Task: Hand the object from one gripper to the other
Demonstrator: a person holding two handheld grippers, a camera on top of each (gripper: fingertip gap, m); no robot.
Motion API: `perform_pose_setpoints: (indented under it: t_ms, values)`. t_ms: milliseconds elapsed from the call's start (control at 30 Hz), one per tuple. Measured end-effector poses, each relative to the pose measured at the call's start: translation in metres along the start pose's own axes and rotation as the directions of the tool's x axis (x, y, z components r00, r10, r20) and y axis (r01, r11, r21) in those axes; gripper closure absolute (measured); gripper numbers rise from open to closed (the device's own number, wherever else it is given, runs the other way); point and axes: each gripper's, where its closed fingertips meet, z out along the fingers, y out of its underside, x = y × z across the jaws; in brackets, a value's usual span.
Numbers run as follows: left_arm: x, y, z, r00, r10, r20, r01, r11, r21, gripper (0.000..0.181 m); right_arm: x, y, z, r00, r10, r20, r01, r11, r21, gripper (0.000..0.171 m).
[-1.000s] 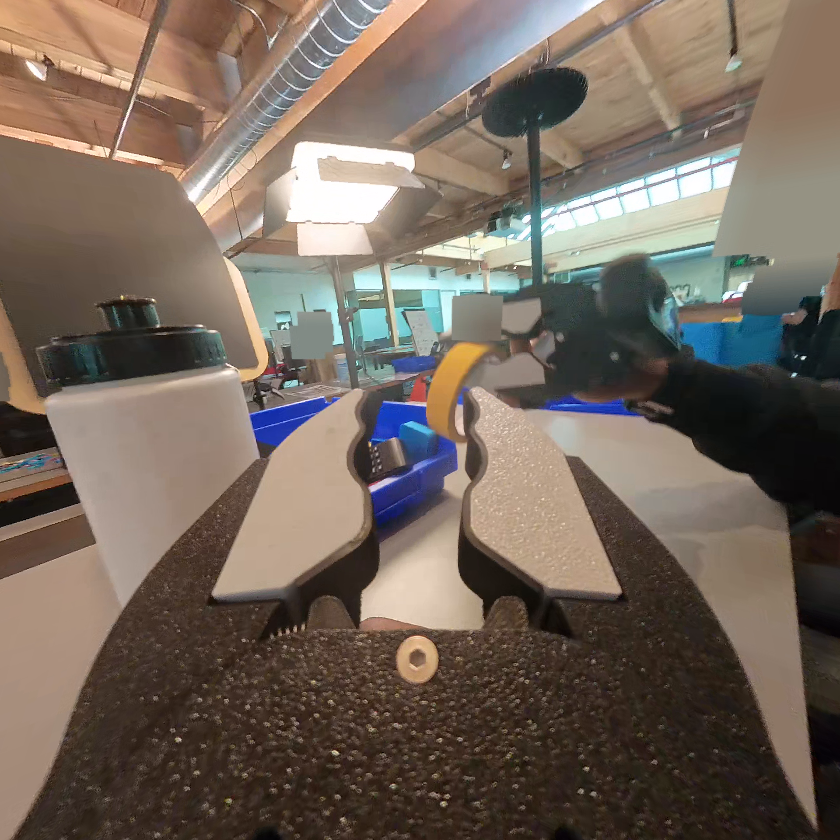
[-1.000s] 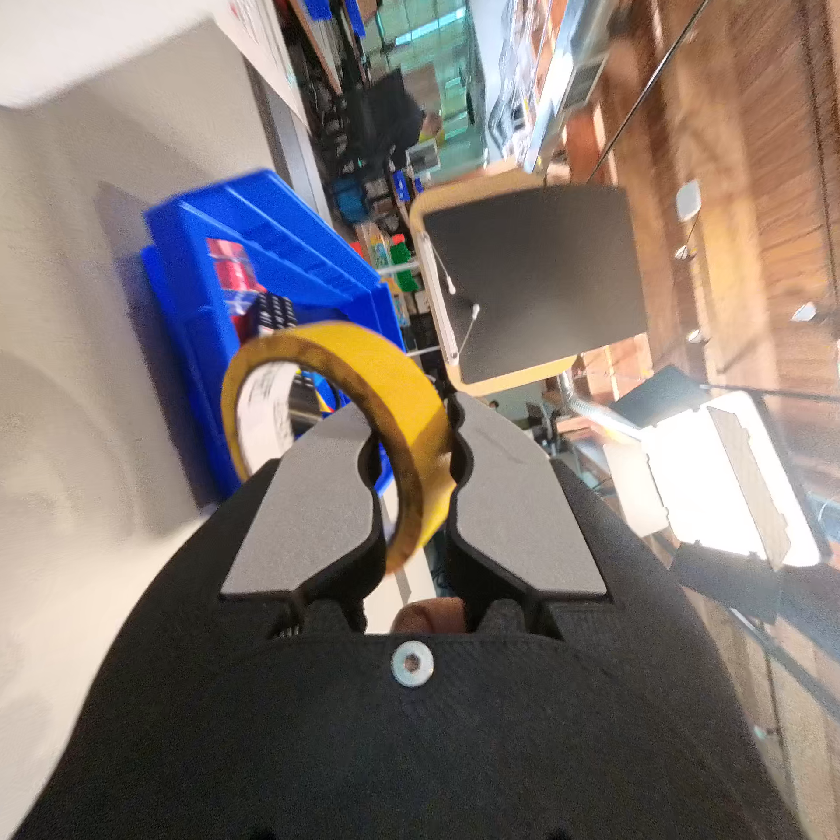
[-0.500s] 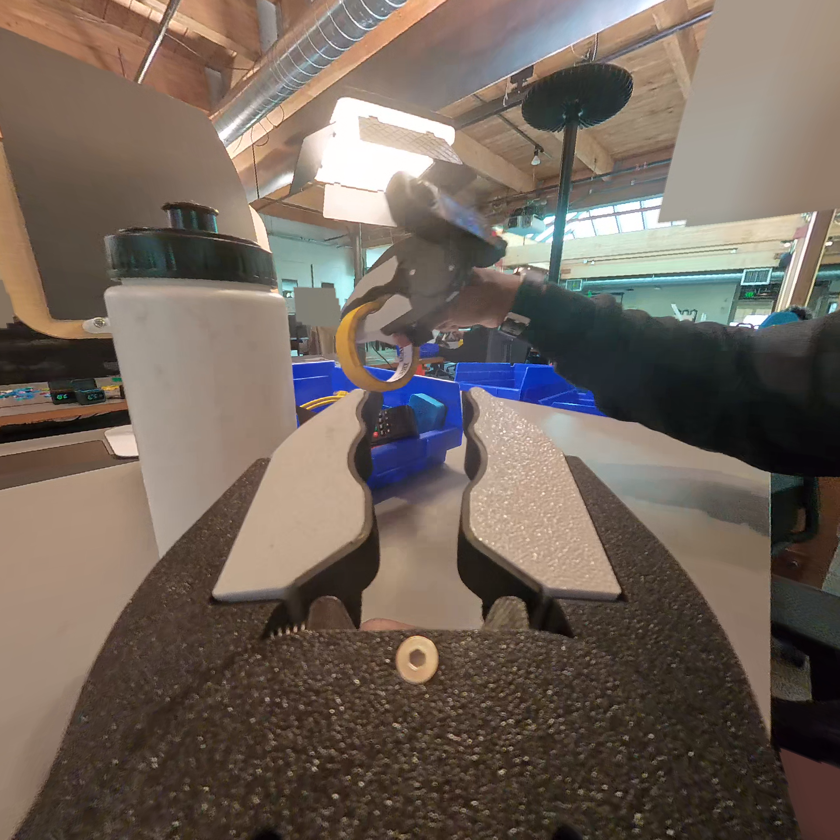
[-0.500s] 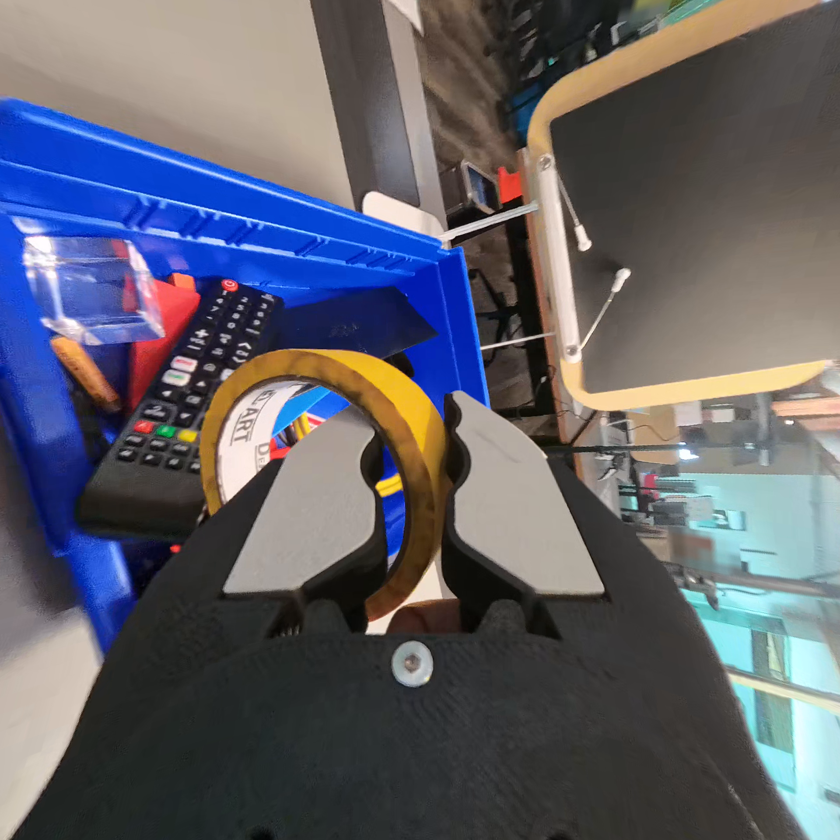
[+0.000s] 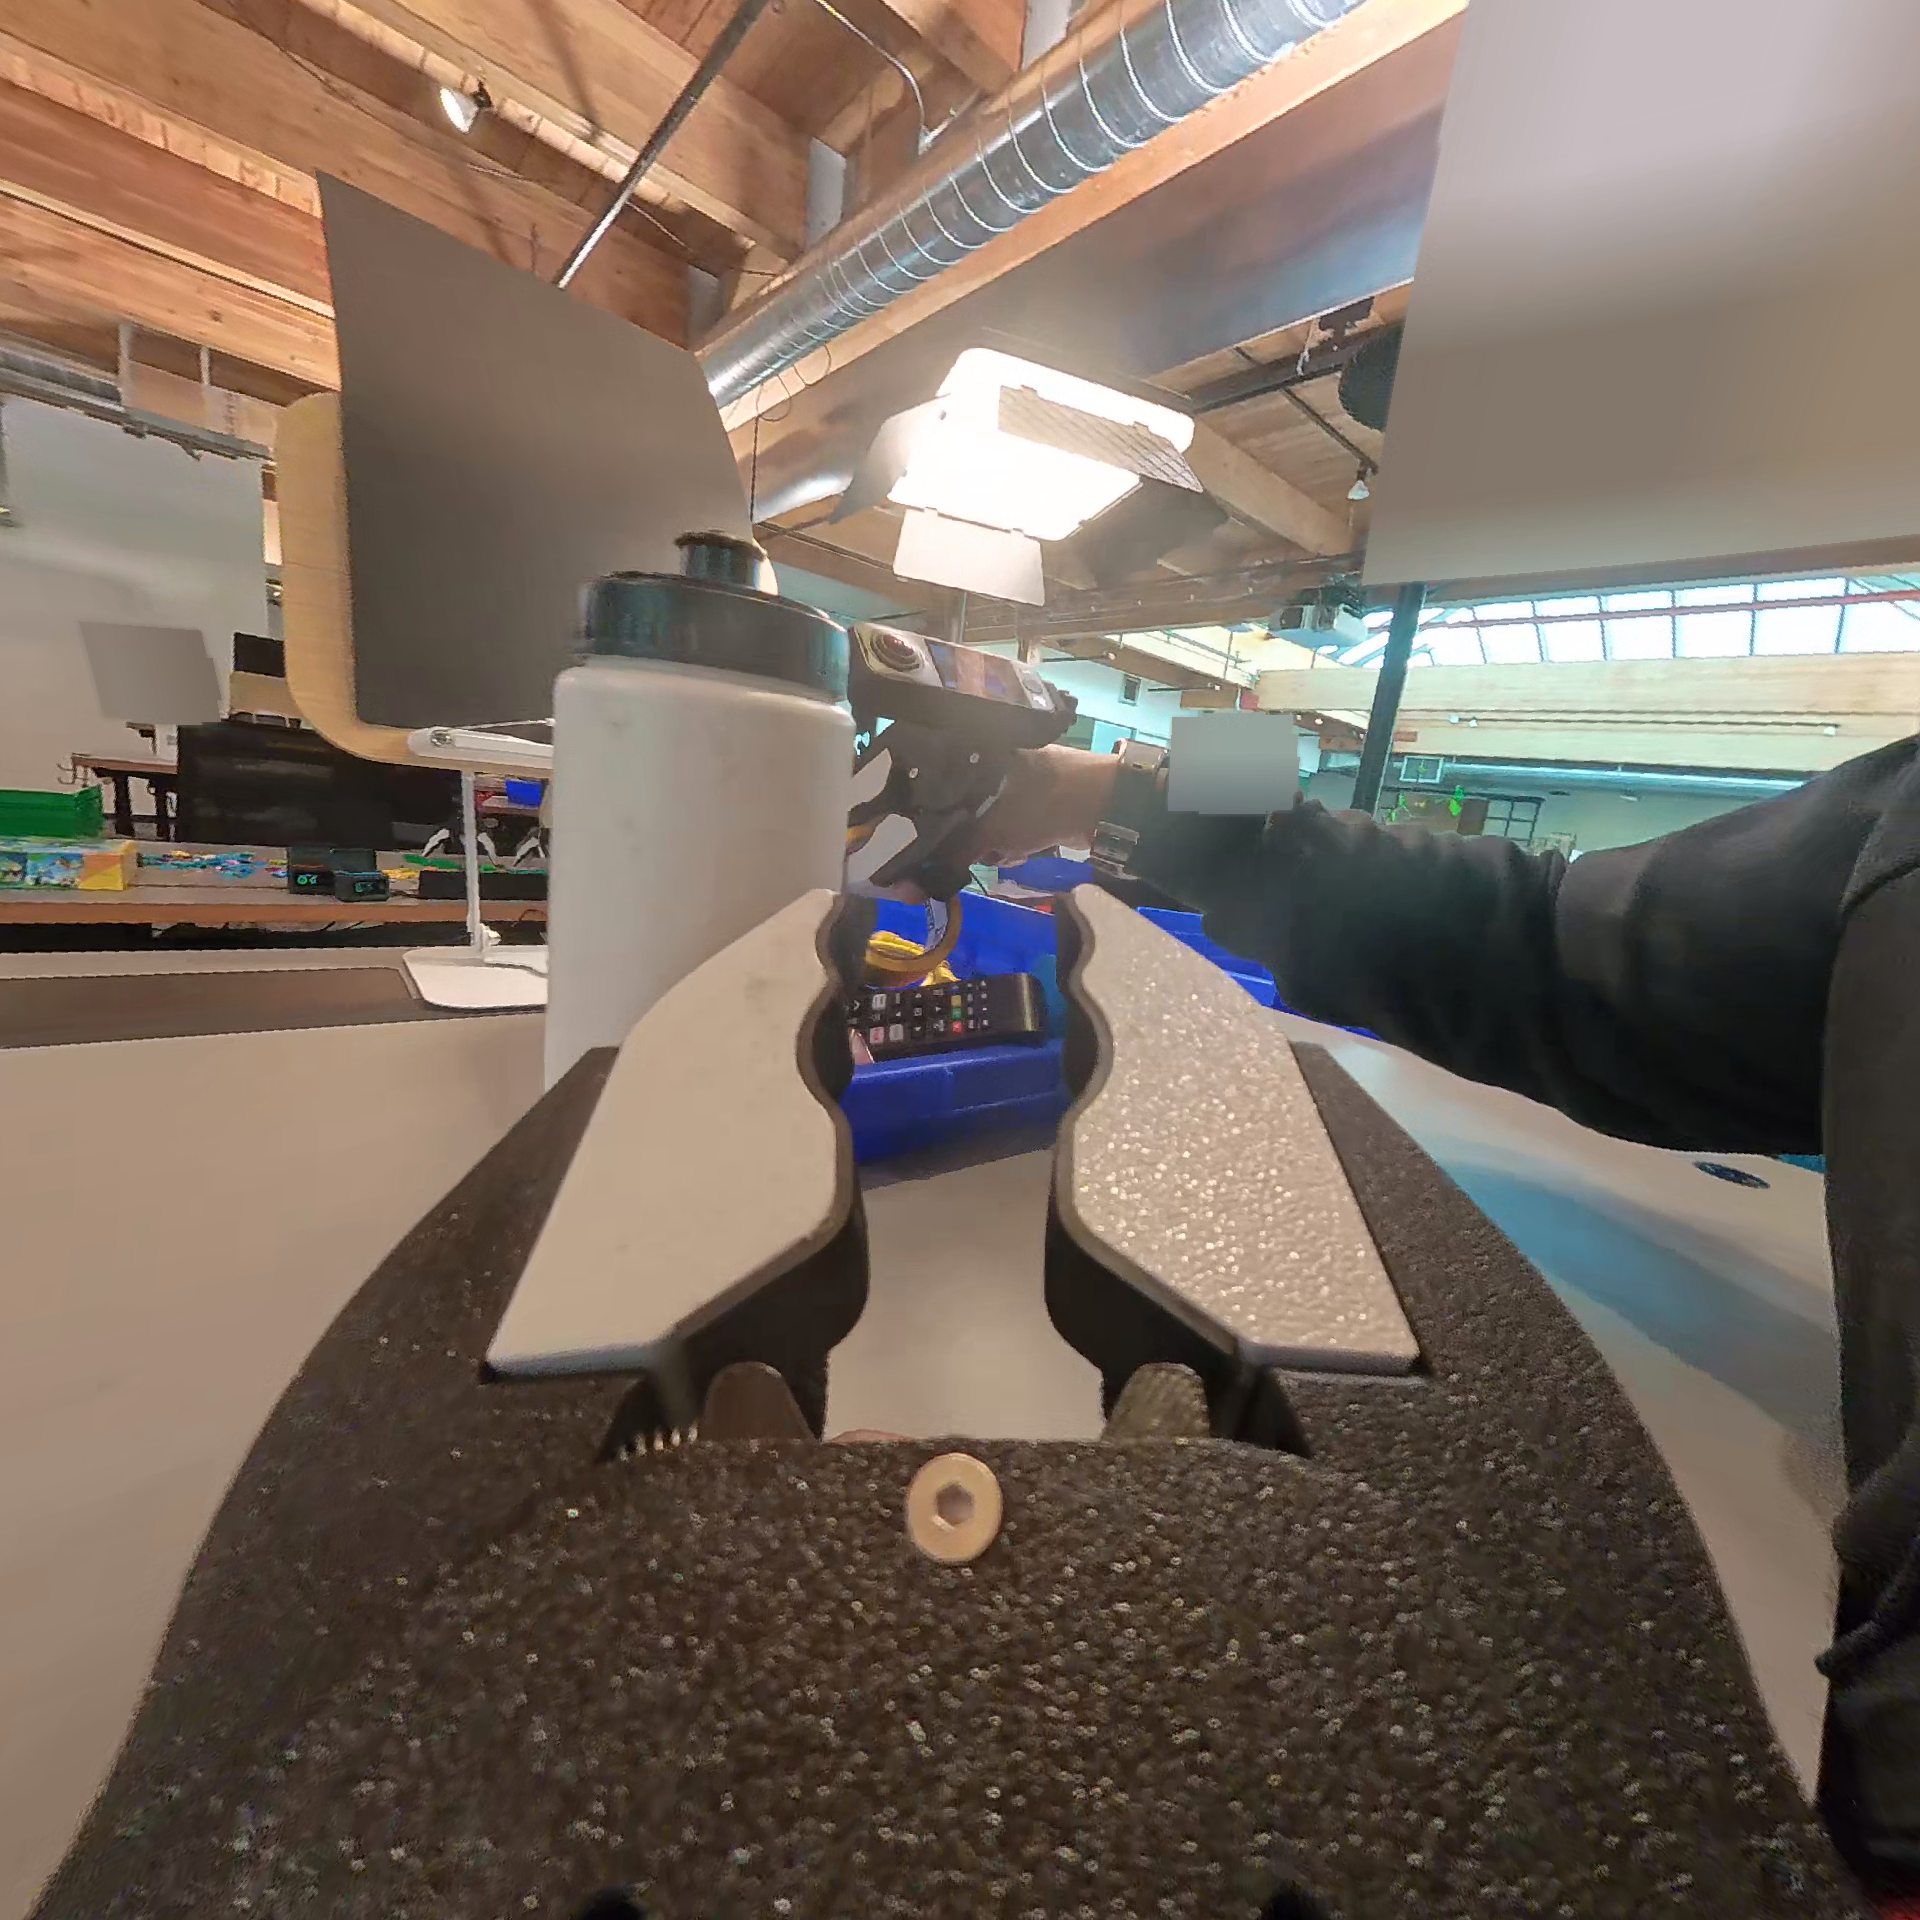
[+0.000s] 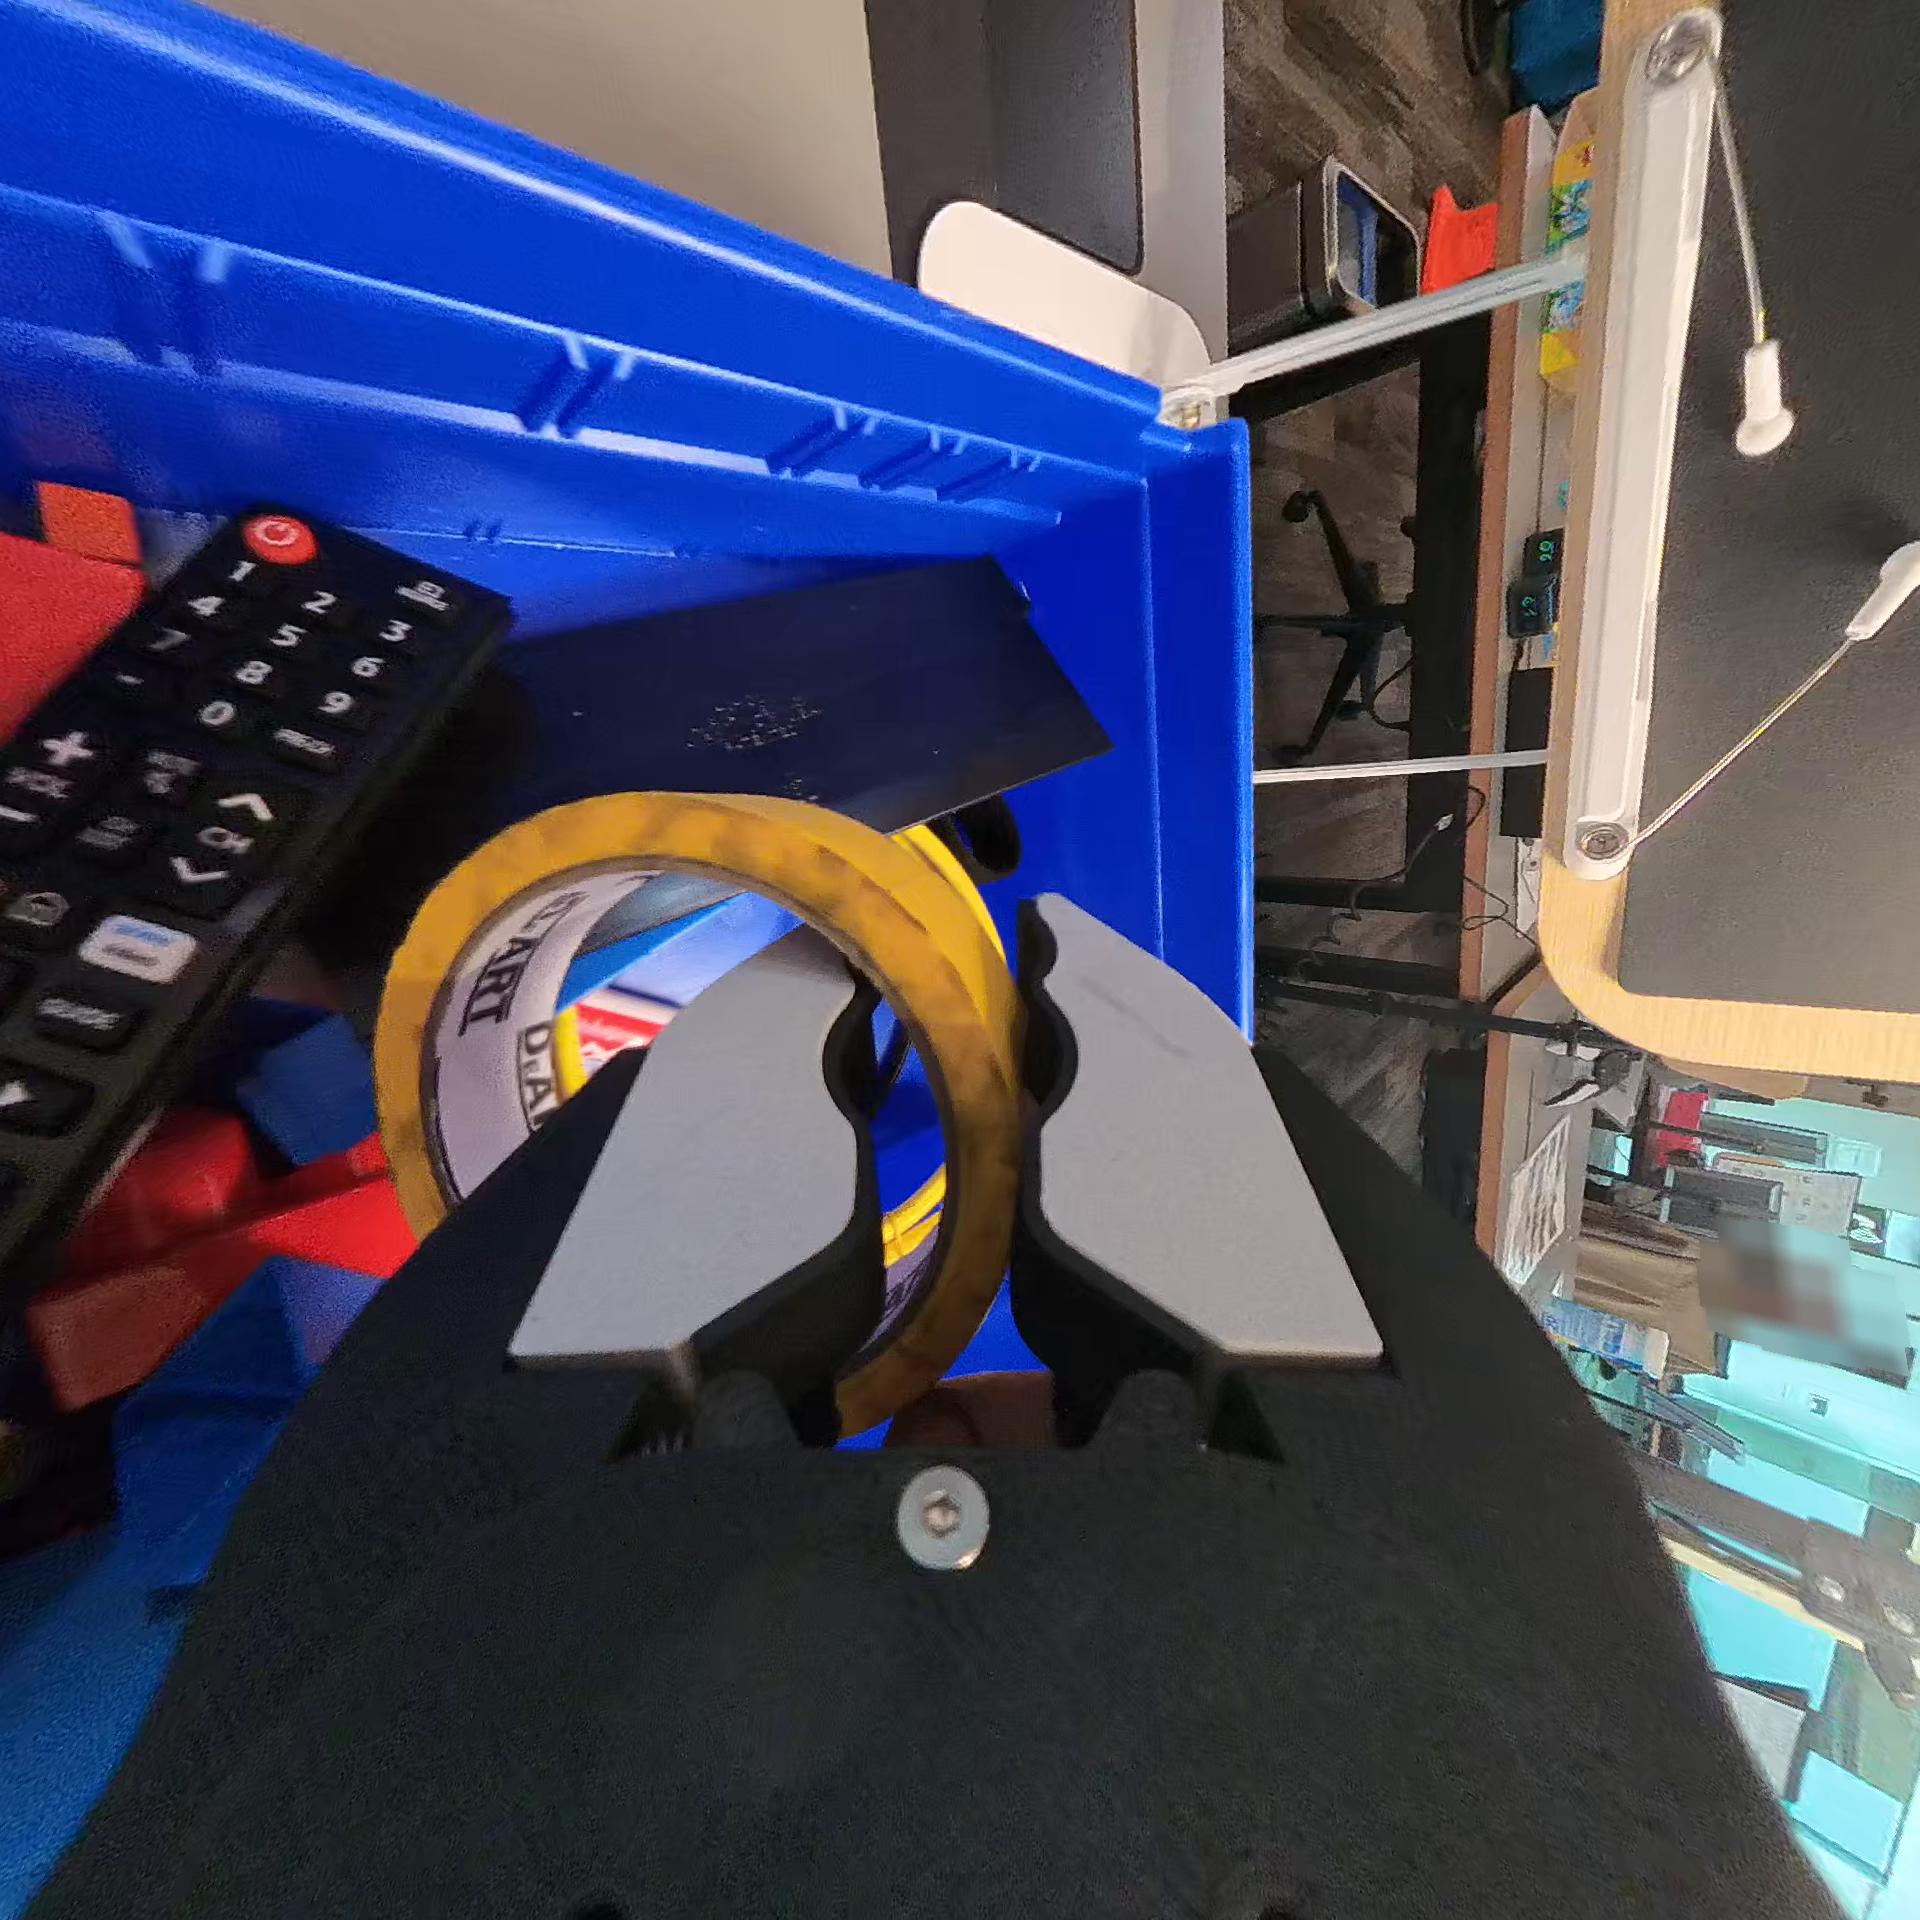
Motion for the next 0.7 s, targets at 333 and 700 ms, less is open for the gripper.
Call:
perform_pose_setpoints:
  t_ms: [333, 700]
  values:
    - [-0.026, -0.001, -0.002, 0.999, -0.046, 0.022, 0.047, 0.999, -0.025, 0.145, 0.002, 0.024, 0.035, 0.998, -0.011, 0.057, 0.016, 0.997, -0.078, 0.149]
    - [-0.086, 0.015, -0.002, 0.983, 0.166, 0.072, -0.139, 0.948, -0.285, 0.144, -0.003, 0.038, 0.016, 0.98, -0.044, 0.195, 0.064, 0.993, -0.096, 0.125]
